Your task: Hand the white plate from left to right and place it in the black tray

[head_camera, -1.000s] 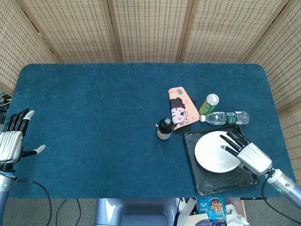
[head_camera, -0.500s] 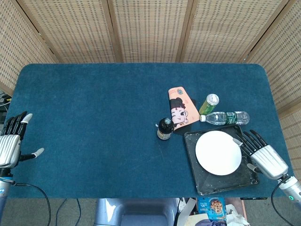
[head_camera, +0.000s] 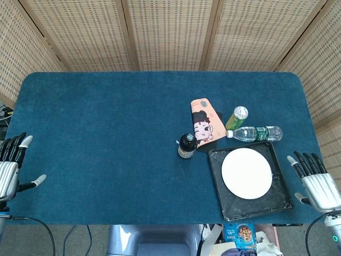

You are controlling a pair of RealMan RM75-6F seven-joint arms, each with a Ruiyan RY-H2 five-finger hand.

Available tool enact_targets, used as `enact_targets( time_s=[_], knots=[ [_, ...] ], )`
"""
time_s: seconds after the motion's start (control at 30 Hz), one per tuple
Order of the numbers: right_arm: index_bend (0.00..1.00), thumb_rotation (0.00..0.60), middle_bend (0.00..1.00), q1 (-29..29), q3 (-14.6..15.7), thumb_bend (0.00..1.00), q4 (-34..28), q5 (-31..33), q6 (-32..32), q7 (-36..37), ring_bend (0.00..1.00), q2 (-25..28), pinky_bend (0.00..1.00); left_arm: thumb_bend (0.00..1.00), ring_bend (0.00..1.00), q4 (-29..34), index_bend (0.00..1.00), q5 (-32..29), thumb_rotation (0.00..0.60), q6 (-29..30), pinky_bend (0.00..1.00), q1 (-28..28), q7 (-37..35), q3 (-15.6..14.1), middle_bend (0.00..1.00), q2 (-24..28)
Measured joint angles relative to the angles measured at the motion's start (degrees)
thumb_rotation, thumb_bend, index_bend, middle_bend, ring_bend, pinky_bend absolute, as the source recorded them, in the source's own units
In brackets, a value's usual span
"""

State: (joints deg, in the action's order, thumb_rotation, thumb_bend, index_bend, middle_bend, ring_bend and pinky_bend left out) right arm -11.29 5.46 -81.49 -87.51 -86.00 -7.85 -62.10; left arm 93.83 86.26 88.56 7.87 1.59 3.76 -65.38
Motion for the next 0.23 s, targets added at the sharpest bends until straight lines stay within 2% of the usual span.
enact_targets(
  time_s=[0.23],
  knots=[
    [0.00,0.600,0.00,4.0,-3.6,0.00,-3.9,3.9,-4.3,2.3,0.00,-3.4,0.00,0.00,0.00,0.1,0.00,1.6,0.600,1.7,0.00,-1.5,2.8,-1.2,0.00,-1.5]
  ],
)
